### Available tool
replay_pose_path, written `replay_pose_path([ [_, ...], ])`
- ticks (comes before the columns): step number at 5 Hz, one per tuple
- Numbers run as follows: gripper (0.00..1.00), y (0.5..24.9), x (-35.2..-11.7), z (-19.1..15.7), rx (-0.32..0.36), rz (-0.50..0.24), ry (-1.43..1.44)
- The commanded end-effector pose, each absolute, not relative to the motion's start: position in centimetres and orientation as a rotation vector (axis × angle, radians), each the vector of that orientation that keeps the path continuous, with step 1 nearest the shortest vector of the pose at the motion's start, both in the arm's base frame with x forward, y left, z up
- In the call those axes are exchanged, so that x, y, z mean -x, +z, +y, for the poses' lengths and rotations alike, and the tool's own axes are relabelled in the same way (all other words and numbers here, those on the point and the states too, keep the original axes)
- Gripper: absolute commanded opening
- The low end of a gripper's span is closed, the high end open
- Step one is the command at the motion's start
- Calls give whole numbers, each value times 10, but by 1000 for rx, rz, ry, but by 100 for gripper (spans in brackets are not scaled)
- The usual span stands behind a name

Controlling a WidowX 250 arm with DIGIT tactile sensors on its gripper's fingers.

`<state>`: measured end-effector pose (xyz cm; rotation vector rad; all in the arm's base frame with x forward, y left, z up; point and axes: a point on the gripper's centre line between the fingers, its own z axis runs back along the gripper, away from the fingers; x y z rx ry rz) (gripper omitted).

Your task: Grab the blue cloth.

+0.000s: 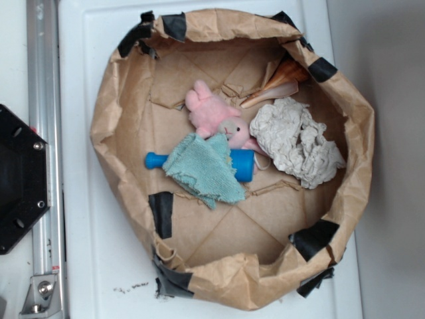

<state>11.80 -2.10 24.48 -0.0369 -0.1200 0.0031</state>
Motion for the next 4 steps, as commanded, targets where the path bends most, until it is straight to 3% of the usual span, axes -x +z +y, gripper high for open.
replay_pose_path([
  [1, 100, 245, -118, -21, 37, -120, 3],
  [2, 100, 201, -168, 4, -6, -89, 27],
  [3, 100, 179, -216, 12, -23, -106, 49],
  [4, 100, 145, -258, 7, -32, -77, 10],
])
